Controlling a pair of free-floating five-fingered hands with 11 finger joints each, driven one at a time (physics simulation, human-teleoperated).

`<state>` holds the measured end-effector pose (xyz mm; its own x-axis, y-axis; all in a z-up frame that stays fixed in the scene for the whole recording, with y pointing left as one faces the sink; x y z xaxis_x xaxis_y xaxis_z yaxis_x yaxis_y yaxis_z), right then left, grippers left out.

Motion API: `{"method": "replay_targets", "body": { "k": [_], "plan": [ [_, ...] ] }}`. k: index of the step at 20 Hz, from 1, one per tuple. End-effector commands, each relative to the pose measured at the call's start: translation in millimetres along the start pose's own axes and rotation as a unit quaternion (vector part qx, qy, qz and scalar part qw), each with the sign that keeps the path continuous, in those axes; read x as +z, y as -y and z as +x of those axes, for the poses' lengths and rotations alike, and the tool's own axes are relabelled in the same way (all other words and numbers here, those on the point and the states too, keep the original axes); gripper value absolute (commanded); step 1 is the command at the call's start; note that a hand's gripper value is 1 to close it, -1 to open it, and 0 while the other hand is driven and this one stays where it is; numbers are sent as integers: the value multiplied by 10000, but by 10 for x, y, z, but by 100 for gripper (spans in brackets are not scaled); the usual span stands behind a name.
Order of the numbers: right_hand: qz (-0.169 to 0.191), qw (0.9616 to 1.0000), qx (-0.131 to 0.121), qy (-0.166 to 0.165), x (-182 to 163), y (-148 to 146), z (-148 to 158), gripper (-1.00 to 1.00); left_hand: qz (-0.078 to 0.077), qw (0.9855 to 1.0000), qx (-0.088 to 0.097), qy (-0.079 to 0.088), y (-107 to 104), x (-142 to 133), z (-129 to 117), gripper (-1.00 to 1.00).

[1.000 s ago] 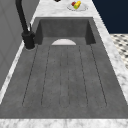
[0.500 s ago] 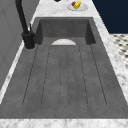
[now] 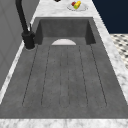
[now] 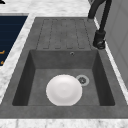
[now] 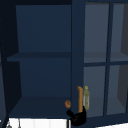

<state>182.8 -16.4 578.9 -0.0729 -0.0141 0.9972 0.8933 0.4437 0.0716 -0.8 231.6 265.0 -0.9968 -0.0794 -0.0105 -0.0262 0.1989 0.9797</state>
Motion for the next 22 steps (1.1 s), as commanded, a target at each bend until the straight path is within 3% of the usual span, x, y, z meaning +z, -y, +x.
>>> {"method": "replay_targets", "body": {
  "k": [1, 4, 9, 16, 22],
  "plan": [
    [-145, 9998, 44, -102, 129, 259, -26, 100, 0, 10000, 0, 0, 0, 0, 0, 0],
    [-6, 10000, -72, -64, 142, 497, -23, 100, 0, 10000, 0, 0, 0, 0, 0, 0],
    [658, 9969, -433, 61, -52, 979, 4, 100, 0, 10000, 0, 0, 0, 0, 0, 0],
    [1318, 9898, -549, -25, -194, 1404, -7, 100, 0, 10000, 0, 0, 0, 0, 0, 0],
    [1557, 9856, -649, -125, -303, 1744, 15, 100, 0, 10000, 0, 0, 0, 0, 0, 0]
  ]
}}
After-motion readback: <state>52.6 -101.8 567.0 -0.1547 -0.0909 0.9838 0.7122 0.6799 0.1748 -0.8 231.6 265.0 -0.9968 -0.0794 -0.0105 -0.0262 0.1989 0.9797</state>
